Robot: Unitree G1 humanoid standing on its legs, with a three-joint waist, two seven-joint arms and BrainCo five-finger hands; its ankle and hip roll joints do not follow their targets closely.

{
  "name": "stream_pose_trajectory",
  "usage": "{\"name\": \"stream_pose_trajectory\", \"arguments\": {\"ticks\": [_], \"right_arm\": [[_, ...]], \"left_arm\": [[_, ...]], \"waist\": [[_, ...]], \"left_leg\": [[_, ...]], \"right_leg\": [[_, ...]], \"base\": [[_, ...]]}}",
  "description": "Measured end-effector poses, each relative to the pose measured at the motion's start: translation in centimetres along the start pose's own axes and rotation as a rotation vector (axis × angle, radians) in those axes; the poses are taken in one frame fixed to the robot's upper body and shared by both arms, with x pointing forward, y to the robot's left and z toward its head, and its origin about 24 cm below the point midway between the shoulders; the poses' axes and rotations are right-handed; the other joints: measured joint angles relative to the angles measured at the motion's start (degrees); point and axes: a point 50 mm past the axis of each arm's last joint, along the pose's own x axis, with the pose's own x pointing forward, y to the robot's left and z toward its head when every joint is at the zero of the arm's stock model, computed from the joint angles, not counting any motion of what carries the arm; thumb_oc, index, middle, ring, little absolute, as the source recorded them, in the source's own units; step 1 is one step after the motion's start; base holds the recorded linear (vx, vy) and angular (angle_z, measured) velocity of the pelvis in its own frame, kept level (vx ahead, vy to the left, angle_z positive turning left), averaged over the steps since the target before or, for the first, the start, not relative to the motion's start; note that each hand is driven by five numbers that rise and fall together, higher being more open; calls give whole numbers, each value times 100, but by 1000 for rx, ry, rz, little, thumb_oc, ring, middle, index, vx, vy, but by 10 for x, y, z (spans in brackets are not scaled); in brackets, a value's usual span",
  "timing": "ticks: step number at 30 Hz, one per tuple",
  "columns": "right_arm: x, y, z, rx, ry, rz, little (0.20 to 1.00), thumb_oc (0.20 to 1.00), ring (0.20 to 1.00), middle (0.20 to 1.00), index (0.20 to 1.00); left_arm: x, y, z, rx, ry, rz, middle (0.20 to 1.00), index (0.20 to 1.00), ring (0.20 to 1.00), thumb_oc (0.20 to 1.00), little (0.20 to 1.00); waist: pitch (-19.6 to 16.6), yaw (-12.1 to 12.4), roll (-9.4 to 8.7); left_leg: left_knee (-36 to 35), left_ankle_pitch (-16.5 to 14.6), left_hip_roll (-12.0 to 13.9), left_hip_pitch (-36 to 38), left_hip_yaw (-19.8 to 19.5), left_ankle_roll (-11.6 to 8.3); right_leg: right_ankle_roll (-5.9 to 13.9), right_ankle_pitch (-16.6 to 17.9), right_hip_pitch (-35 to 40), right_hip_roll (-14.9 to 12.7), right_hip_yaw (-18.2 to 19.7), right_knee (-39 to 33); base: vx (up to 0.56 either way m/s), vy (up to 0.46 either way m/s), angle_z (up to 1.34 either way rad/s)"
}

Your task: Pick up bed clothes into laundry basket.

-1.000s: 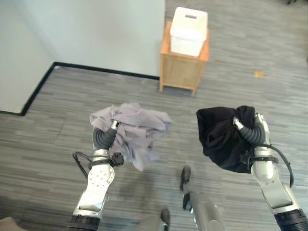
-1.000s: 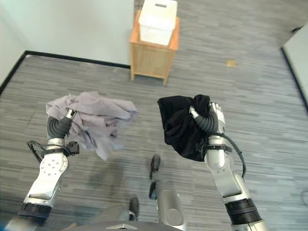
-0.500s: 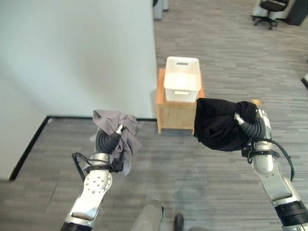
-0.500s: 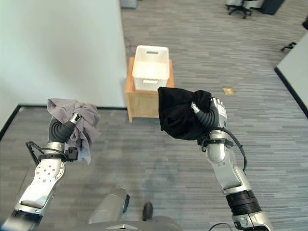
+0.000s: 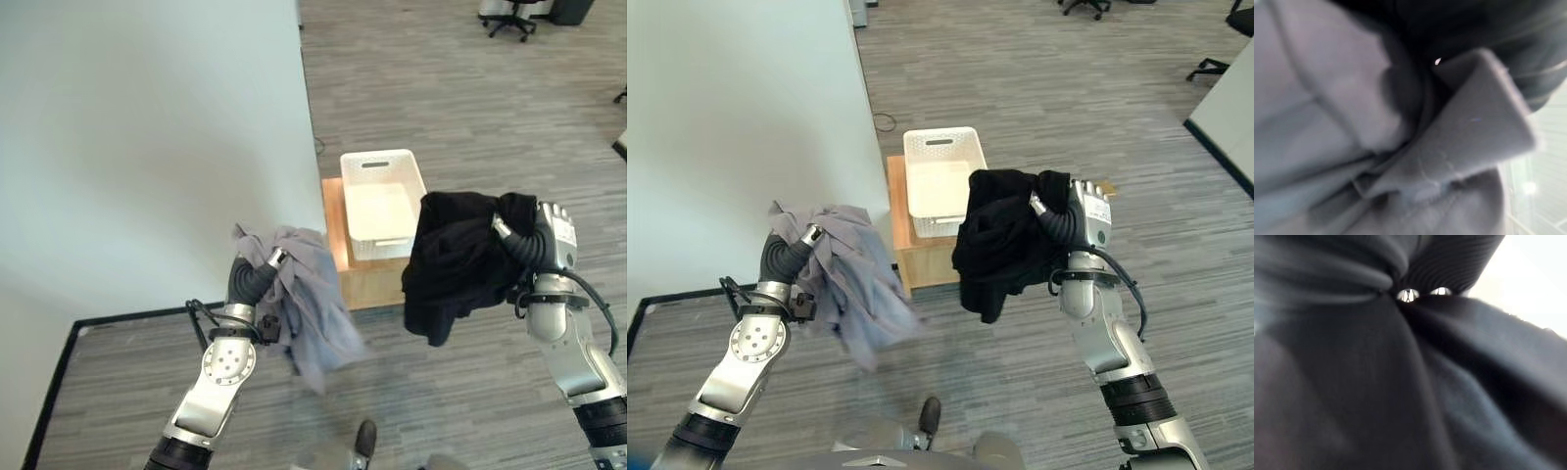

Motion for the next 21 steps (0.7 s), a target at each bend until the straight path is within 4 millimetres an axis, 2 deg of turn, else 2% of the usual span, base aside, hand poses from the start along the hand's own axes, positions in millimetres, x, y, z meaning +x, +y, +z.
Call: {"name": "stream_pose_trajectory", "arguments": {"ticks": [1, 2, 3, 4, 5, 6, 7, 8, 9, 10, 11, 12, 13, 14, 15, 16, 17, 19, 21], "right_arm": [[3, -5, 2, -10, -21, -19, 200, 200, 200, 200, 200], [6, -7, 3, -15, -32, -32, 200, 200, 200, 200, 200], [9, -10, 2, -23, -28, -53, 200, 200, 200, 200, 200], [10, -8, 1, -23, -20, -54, 200, 200, 200, 200, 200], [11, -6, 0, -13, 5, -72, 200, 200, 200, 200, 200], [14, -11, -6, -28, 27, -99, 200, 200, 200, 200, 200], [25, -11, -8, -43, 27, -109, 200, 200, 200, 200, 200], [30, -8, -5, -37, 22, -99, 200, 200, 200, 200, 200], [33, -10, -2, -37, 7, -104, 200, 200, 200, 200, 200], [35, -10, 0, -33, 1, -107, 200, 200, 200, 200, 200], [42, -12, 6, -36, -32, -112, 200, 200, 200, 200, 200], [46, -12, 10, -35, -51, -116, 200, 200, 200, 200, 200], [52, -12, 20, -13, -83, -126, 200, 200, 200, 200, 200], [53, -14, 23, -11, -96, -134, 200, 200, 200, 200, 200], [62, -18, 23, -39, -110, -141, 200, 200, 200, 200, 200], [68, -23, 23, -71, -127, -140, 200, 200, 200, 200, 200], [75, -24, 27, -75, -145, -149, 200, 200, 200, 200, 200], [78, -25, 28, -85, -156, -150, 200, 200, 200, 200, 200], [94, -28, 21, -137, -136, -147, 200, 200, 200, 200, 200]], "left_arm": [[1, 0, 1, -6, -3, 6, 200, 200, 200, 200, 200], [2, -1, 1, -12, -3, 12, 200, 200, 200, 200, 200], [5, -2, 0, -19, -5, 13, 200, 200, 200, 200, 200], [8, -2, -3, -19, 2, 22, 200, 200, 200, 200, 200], [14, 3, -3, 22, -8, 12, 200, 200, 200, 200, 200], [21, 5, 4, 38, -46, -1, 200, 200, 200, 200, 200], [18, 6, 3, 21, -44, 22, 200, 200, 200, 200, 200], [12, 6, -4, 1, -4, 42, 200, 200, 200, 200, 200], [10, 3, -6, -20, 13, 37, 200, 200, 200, 200, 200], [10, 0, -6, -22, 13, 22, 200, 200, 200, 200, 200], [10, 1, -6, -41, 15, 38, 200, 200, 200, 200, 200], [8, 2, -6, -45, 16, 46, 200, 200, 200, 200, 200], [5, 3, -8, -50, 24, 54, 200, 200, 200, 200, 200], [4, 4, -6, -48, 17, 49, 200, 200, 200, 200, 200], [7, 2, -4, -66, 2, 50, 200, 200, 200, 200, 200], [7, -1, -2, -98, -3, 50, 200, 200, 200, 200, 200], [3, 2, -1, -107, -2, 54, 200, 200, 200, 200, 200], [2, 3, -2, -106, 4, 54, 200, 200, 200, 200, 200], [-4, 8, -8, -122, 36, 64, 200, 200, 200, 200, 200]], "waist": [[-8, 9, 52], [-4, -8, 124], [2, -46, 179], [41, -76, 25], [147, -313, -800], [110, -362, -920], [108, -50, -849], [67, 56, -747], [75, -15, -564], [76, -9, -531], [70, 111, -558], [81, 182, -605], [134, 173, -786], [101, 159, -812], [68, 111, -754], [44, 160, -613], [42, 400, -674], [44, 424, -709], [26, 514, -737]], "left_leg": [[-9, -141, 3, 42, 26, -230], [-19, -181, 31, 80, 14, -295], [98, -287, 18, 161, -54, -577], [490, -245, -174, 14, -163, -702], [1989, -675, -763, -700, -396, -151], [2437, -1113, -471, -915, -590, 275], [1970, -1511, -224, -713, -868, -339], [1658, -1338, -34, -600, -687, -479], [1353, -1144, 94, -425, -847, -514], [1060, -956, 184, -272, -842, -558], [848, -803, 188, 45, -649, -710], [1134, -825, 88, 11, -535, -748], [1714, -932, -9, -394, -492, -848], [1360, -919, 128, -435, -544, -810], [166, -424, 733, -298, -488, -887], [-165, 230, 1152, -319, -491, -980], [-359, 9, 1231, -44, -740, -1209], [-362, 13, 1163, -61, -780, -1204], [-398, 16, 1004, -53, -950, -1200]], "right_leg": [[-139, 55, -176, -27, -157, -523], [-303, 150, -146, 20, -372, -1236], [-691, 440, -91, 348, -522, -2324], [-911, 684, 22, 465, -423, -2827], [-1326, 1529, 261, -3, 165, -3688], [-688, 1736, 406, -215, 399, -3705], [-168, 1623, 179, 33, 575, -3441], [-263, 1757, 145, 180, 487, -3549], [-402, 1846, 403, 371, 189, -3991], [-619, 2065, 660, 501, -1, -4360], [-929, 2352, 1221, 583, -230, -4867], [-962, 2334, 1317, 477, -142, -4916], [-1005, 2301, 1434, 252, -69, -4915], [-998, 2293, 1488, 178, -59, -4914], [-875, 2203, 1583, 303, -161, -4914], [-698, 2068, 1694, 426, -240, -4916], [-373, 1763, 1816, 436, -153, -4919], [-323, 1723, 1844, 365, -302, -4925], [-180, 1616, 1978, 191, -565, -4937]], "base": [[176, -143, -14], [272, -204, -6], [274, -201, 19], [361, -286, 101], [236, -244, 152], [261, -352, 94], [100, -198, -16], [89, -199, -54], [82, -154, 1], [144, -300, 27], [53, -211, -8], [120, -289, -12], [55, -146, 6], [123, -211, 52], [24, -129, 54], [40, -236, 5], [21, -174, -13], [24, -114, 9], [10, -72, 52]]}}
